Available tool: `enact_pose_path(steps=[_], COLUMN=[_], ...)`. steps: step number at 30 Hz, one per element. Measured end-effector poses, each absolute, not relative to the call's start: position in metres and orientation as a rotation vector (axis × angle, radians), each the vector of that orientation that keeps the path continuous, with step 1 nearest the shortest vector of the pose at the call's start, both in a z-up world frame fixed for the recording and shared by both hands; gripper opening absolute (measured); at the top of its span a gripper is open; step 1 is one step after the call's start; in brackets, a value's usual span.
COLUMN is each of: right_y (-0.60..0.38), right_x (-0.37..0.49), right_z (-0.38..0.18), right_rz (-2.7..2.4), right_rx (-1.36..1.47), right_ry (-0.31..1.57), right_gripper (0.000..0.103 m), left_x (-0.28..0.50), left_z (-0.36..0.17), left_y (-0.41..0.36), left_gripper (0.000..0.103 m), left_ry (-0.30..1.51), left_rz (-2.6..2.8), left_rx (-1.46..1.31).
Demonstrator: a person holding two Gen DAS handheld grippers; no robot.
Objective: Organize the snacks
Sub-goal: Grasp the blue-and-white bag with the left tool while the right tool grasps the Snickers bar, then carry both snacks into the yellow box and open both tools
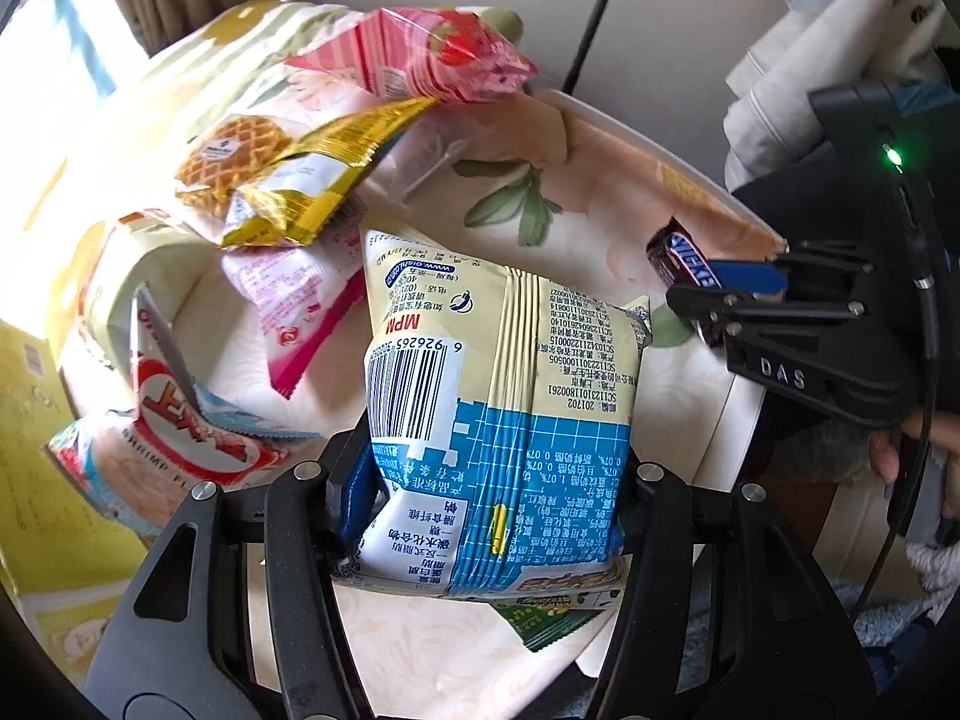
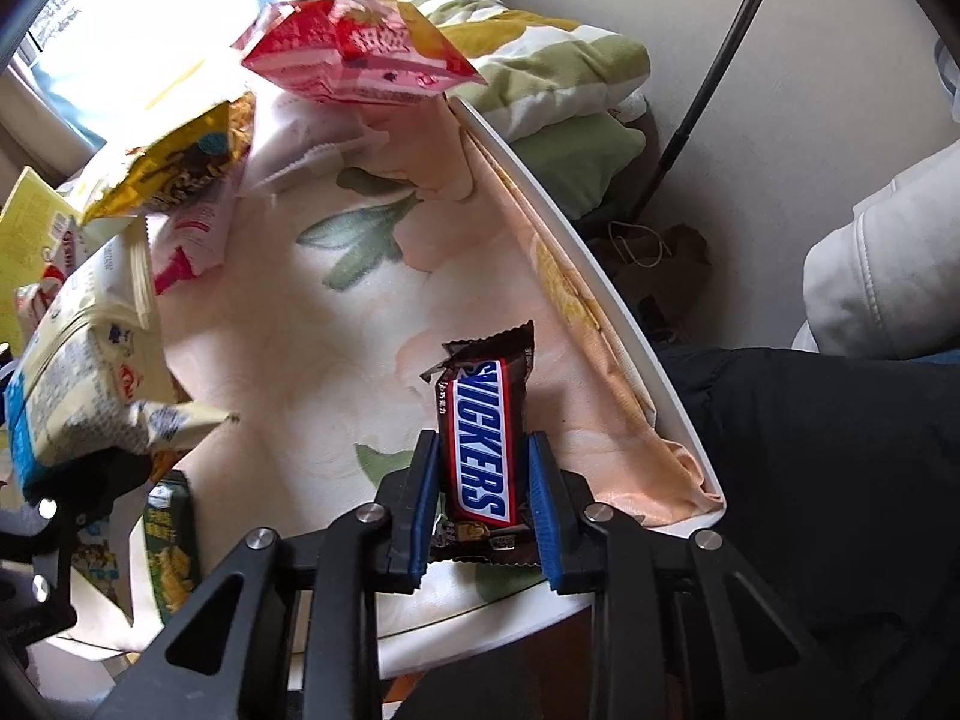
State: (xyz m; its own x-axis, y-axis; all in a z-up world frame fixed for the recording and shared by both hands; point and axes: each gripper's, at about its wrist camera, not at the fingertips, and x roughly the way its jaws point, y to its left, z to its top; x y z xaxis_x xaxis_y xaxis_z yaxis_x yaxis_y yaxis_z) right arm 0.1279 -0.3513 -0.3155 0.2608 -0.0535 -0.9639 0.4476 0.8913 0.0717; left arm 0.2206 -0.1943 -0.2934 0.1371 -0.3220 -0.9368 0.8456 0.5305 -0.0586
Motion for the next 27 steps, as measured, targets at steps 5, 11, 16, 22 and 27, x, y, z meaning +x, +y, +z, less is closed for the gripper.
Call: enact_pose_path(steps=[5,11,16,22,27], right_y=[-0.349,-0.349,-0.347,-0.329,-0.294], right_x=[0.126,0.123,0.134,0.160,0.187], right_z=[-0.296,-0.257,-0.219,-0.179,-0.151], right_rz=[-0.304,-0.247,-0.174,-0.054,0.048], right_rx=[0.358,0.335,0.262,0.157,0.062], right_ry=[1.233,1.170,1.107,1.036,0.971], right_gripper=[0.026,0.026,0.026,0.026,0.026], left_x=[0.219,0.216,0.215,0.220,0.238], left_z=[-0.273,-0.237,-0.204,-0.168,-0.140], left_y=[-0.190,-0.182,-0.169,-0.134,-0.086], left_gripper=[0.053,0.053,0.053,0.053,0.053], left_ry=[1.122,1.066,1.001,0.927,0.870], left_rz=[-0.869,-0.805,-0.725,-0.580,-0.463], left_rx=[0.520,0.441,0.350,0.238,0.164])
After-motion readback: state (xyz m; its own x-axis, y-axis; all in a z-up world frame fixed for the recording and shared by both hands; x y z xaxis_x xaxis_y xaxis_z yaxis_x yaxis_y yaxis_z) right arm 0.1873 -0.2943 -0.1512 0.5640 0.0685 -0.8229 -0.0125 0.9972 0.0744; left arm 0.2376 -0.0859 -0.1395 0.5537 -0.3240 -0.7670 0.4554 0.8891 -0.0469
